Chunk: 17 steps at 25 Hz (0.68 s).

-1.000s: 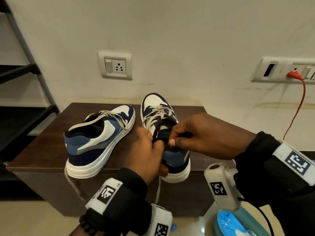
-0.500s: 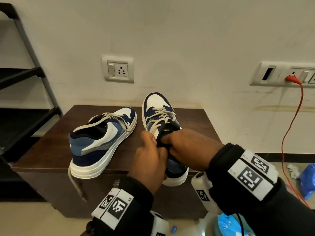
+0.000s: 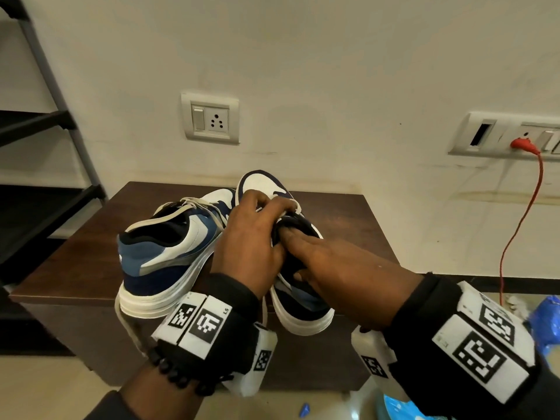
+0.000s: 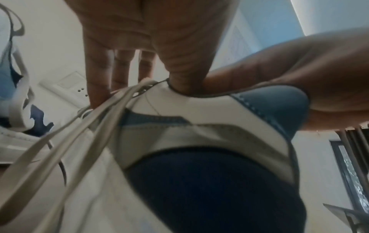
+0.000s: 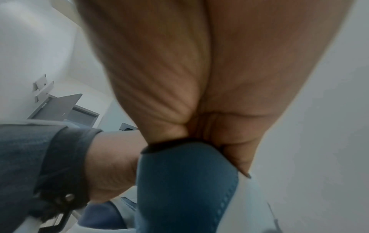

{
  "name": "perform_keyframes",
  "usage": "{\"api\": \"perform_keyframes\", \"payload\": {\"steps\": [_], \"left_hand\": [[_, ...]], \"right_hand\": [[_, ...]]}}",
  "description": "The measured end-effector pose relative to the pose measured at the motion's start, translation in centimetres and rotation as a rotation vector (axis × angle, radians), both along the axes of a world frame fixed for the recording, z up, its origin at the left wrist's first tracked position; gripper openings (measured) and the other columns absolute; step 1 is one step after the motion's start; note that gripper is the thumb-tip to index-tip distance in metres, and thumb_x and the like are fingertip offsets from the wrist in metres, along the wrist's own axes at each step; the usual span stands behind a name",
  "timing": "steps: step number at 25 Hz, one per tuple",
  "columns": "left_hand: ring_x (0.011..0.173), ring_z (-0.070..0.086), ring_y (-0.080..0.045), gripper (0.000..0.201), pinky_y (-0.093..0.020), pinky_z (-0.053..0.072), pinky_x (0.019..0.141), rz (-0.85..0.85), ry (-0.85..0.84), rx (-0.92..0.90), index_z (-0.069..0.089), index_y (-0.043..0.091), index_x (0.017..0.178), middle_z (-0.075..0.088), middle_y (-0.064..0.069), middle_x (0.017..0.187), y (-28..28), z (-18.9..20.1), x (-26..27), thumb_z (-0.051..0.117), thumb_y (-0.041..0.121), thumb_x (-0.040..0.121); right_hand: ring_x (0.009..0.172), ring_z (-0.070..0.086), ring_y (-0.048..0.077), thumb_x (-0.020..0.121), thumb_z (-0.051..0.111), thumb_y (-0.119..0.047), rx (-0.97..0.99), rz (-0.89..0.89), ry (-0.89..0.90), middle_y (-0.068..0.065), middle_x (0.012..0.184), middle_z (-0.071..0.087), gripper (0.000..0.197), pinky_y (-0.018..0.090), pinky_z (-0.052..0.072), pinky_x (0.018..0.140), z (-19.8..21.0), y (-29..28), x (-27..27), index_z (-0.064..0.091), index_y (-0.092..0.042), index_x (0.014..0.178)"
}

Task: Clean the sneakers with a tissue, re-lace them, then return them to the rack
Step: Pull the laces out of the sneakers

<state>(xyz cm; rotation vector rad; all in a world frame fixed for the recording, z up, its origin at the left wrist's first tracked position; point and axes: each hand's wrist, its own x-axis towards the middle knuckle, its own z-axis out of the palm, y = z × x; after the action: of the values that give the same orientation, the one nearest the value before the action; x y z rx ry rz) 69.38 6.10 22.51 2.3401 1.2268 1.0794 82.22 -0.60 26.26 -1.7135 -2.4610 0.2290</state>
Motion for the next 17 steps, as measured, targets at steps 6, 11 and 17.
{"api": "perform_keyframes", "payload": {"steps": [6, 11, 17], "left_hand": [[0.091, 0.057, -0.021, 0.03, -0.032, 0.046, 0.07, -0.01, 0.109, 0.115, 0.06, 0.019, 0.106, 0.061, -0.003, 0.101, -0.1, -0.4, 0.8, 0.06, 0.004, 0.08], [0.084, 0.054, -0.023, 0.02, -0.03, 0.036, 0.064, 0.035, 0.132, 0.102, 0.058, 0.018, 0.102, 0.059, -0.004, 0.096, 0.8, -0.3, 1.2, 0.054, 0.01, 0.084], [0.079, 0.055, -0.02, 0.014, -0.033, 0.047, 0.067, 0.036, 0.031, 0.109, 0.055, 0.019, 0.101, 0.058, 0.0, 0.091, 0.5, 0.4, 0.7, 0.059, 0.016, 0.088]], "right_hand": [[0.096, 0.059, 0.02, 0.102, 0.034, -0.028, 0.015, -0.011, -0.181, 0.006, 0.109, 0.063, 0.034, 0.026, 0.043, 0.081, 0.8, 1.3, 0.1, 0.056, -0.01, 0.119], [0.083, 0.049, 0.013, 0.099, 0.041, -0.025, -0.275, 0.072, -0.329, 0.003, 0.103, 0.063, 0.03, 0.018, 0.039, 0.074, 3.6, 3.3, 0.1, 0.064, -0.013, 0.114], [0.116, 0.051, 0.03, 0.098, 0.04, -0.011, -0.524, -0.045, -0.491, 0.017, 0.132, 0.053, 0.034, 0.028, 0.036, 0.091, 3.1, 4.7, -2.5, 0.049, -0.001, 0.13]]}}
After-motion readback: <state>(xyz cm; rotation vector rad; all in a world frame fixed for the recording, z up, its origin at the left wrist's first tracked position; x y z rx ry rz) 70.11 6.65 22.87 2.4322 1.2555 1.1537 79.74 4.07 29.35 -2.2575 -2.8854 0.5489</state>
